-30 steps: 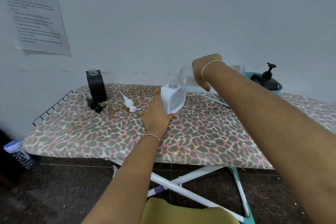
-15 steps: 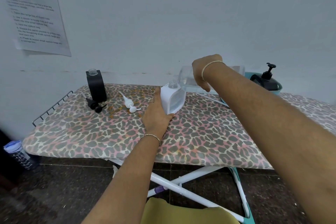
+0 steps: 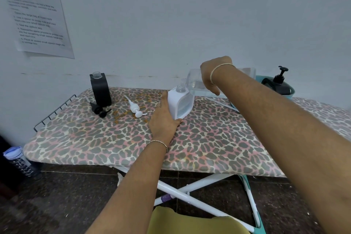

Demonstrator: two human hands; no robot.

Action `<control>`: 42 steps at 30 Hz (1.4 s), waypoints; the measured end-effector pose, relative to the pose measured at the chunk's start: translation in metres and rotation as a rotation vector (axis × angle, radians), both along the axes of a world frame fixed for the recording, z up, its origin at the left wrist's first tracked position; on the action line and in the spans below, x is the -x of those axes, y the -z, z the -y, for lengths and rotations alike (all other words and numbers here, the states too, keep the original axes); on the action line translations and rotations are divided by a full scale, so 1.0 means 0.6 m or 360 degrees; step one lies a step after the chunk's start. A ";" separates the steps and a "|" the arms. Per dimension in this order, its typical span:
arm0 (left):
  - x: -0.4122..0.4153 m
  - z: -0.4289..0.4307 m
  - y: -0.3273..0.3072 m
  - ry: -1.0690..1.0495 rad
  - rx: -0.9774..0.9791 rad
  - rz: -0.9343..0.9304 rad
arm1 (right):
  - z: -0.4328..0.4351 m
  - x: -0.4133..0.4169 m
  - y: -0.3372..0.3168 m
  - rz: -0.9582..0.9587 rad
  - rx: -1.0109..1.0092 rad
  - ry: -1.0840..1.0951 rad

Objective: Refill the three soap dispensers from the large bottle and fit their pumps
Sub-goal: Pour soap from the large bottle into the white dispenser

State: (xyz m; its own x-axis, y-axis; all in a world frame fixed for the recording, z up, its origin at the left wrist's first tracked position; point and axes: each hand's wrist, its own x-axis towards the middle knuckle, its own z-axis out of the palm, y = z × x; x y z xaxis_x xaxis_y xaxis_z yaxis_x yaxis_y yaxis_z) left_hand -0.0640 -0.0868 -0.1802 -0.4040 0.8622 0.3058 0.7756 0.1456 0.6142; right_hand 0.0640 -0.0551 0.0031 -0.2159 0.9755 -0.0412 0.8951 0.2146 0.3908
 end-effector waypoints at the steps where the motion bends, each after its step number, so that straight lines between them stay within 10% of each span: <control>1: 0.000 0.000 0.000 0.0002 -0.0004 0.0002 | 0.000 0.000 0.000 -0.0009 0.0001 -0.0001; 23: 0.002 -0.005 0.006 0.0001 -0.0002 0.0000 | -0.012 -0.022 0.019 -0.0094 0.0029 0.0031; 42: 0.011 -0.002 0.008 0.0085 -0.0097 0.0038 | -0.057 -0.101 0.128 -0.1457 0.0158 -0.0020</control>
State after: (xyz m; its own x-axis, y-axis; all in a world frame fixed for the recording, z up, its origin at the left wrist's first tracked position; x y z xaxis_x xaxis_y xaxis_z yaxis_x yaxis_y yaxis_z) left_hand -0.0707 -0.0854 -0.1850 -0.3658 0.8627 0.3492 0.7662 0.0661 0.6392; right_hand 0.1247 -0.0208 -0.0736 -0.2162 0.9740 0.0679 0.8432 0.2213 -0.4899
